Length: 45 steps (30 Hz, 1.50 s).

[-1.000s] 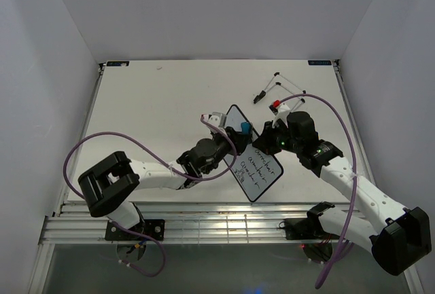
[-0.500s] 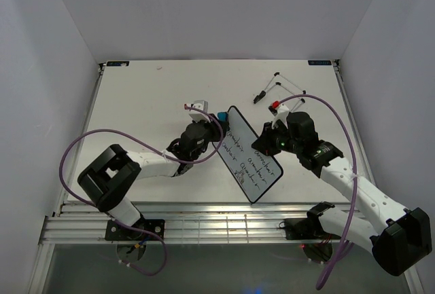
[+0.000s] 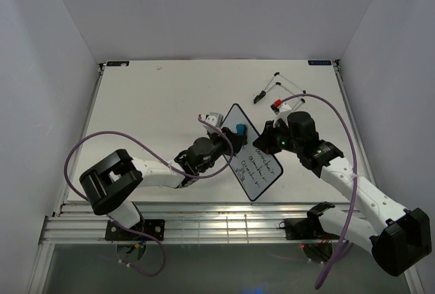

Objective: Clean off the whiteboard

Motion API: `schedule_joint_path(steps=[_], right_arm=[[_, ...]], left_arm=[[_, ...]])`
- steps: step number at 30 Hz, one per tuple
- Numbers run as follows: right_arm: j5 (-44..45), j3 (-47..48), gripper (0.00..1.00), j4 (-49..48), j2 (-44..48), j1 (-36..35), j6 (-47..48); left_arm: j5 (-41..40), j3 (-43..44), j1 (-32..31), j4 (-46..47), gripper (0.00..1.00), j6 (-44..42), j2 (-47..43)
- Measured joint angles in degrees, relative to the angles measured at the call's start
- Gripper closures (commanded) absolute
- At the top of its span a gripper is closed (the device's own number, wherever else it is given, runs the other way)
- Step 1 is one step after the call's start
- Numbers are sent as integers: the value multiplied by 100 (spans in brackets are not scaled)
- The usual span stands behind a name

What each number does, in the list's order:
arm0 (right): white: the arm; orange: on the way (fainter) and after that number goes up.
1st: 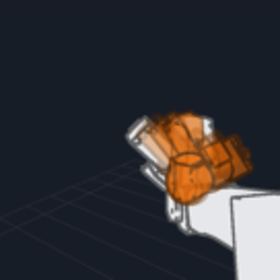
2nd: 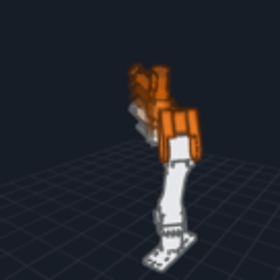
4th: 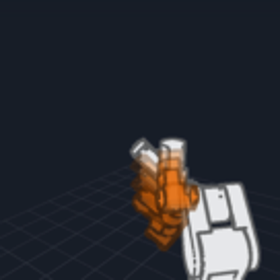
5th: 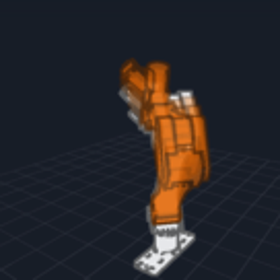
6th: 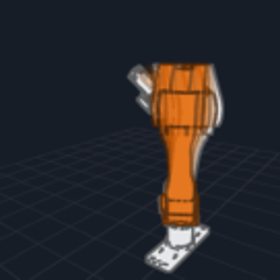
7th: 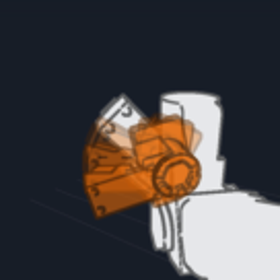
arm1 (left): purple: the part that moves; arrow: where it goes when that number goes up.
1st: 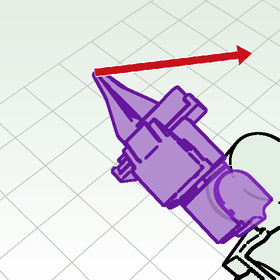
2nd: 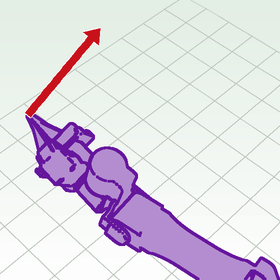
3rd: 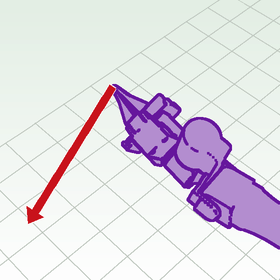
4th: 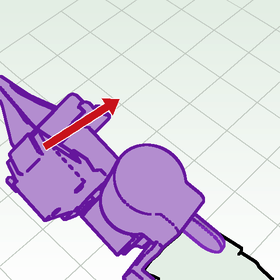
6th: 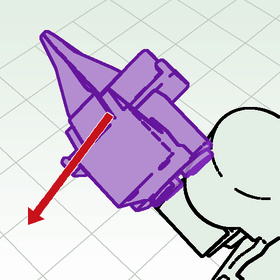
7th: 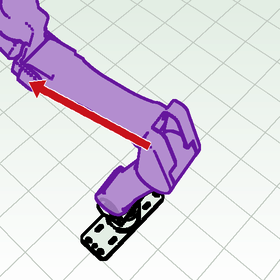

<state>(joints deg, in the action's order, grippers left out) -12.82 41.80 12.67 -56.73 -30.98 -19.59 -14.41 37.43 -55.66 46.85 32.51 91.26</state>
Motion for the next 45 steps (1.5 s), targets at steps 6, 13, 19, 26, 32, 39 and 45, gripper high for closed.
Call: schedule_joint_path(steps=[6,13,19,26,32,39,45], right_arm=[[-170,-39,92,-76,0,-2,-24],[-87,-46,92,-125,0,7,-122],[-83,-57,92,-149,2,11,-170],[-79,-129,92,-229,37,13,-234],[74,-236,92,-326,107,24,-378],[232,-271,92,-385,118,127,-485],[190,-271,92,-417,85,142,-459]], left_arm=[[-57,-444,-15,271,100,640,-20],[168,-463,511,330,100,1128,284],[238,-476,1130,223,100,1257,732],[457,-452,1279,227,100,1038,881],[326,-323,929,151,100,656,815],[-142,-201,-118,179,100,586,535],[94,-205,-422,291,100,452,330]])
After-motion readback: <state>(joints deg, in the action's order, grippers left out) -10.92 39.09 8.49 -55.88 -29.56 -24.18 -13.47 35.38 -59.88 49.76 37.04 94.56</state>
